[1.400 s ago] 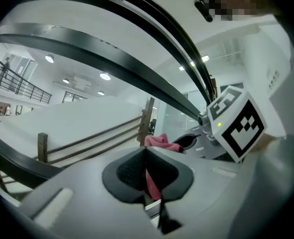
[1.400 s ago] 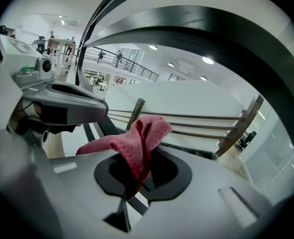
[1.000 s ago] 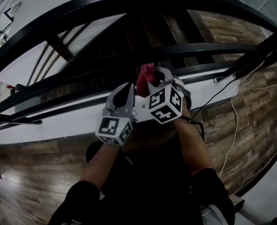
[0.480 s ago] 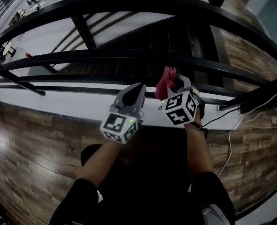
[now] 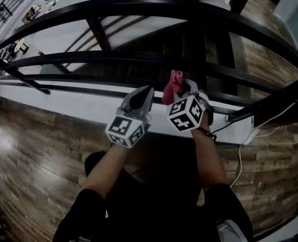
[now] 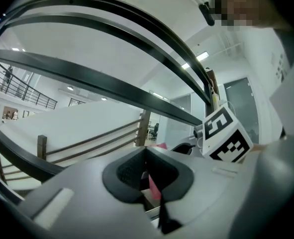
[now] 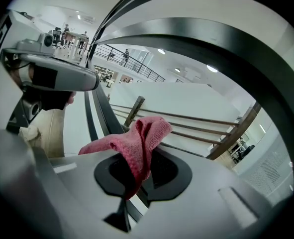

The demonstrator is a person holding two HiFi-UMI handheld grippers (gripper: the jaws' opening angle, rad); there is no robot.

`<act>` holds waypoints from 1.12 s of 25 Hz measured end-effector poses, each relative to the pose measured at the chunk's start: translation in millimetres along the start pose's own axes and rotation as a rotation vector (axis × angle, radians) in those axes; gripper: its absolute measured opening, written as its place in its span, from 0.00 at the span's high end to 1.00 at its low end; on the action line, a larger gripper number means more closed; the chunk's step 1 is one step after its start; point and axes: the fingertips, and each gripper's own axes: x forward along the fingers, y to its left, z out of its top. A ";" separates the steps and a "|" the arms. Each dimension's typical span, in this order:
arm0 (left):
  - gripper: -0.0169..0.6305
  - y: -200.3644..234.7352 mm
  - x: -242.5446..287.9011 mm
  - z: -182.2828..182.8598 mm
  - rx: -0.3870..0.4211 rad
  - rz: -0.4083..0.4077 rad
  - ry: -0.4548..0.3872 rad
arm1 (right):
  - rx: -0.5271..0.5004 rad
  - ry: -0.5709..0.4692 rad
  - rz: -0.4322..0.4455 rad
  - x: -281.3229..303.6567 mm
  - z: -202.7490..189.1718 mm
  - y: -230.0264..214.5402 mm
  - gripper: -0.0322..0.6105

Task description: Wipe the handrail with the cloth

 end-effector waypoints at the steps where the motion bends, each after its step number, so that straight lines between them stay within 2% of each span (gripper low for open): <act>1: 0.98 -5.5 4.6 -1.6 -0.008 -0.007 -0.005 | 0.000 -0.001 -0.002 -1.7 -4.1 -3.3 0.88; 9: 0.98 -45.3 37.8 -21.7 -0.067 -0.061 -0.007 | 0.053 -0.011 -0.006 -19.0 -37.0 -31.4 0.88; 14: 0.98 -67.6 54.3 -28.1 -0.040 -0.076 0.010 | 0.082 -0.007 -0.033 -32.1 -55.7 -51.5 0.88; 17: 0.98 -79.5 66.1 -26.0 -0.062 -0.082 0.002 | 0.099 0.023 -0.058 -40.5 -70.4 -65.3 0.88; 19: 0.98 -92.3 70.2 -26.8 -0.075 -0.107 -0.010 | 0.105 0.050 -0.070 -46.4 -83.4 -74.9 0.88; 22: 0.98 -109.3 72.9 -30.7 -0.046 -0.154 -0.011 | 0.118 0.072 -0.097 -52.7 -99.1 -88.9 0.88; 26: 0.98 -128.0 82.5 -38.4 -0.082 -0.188 0.003 | 0.139 0.108 -0.131 -61.0 -120.9 -105.2 0.88; 28: 0.98 -141.2 87.4 -40.2 -0.074 -0.223 0.007 | 0.146 0.119 -0.146 -64.9 -128.6 -111.5 0.88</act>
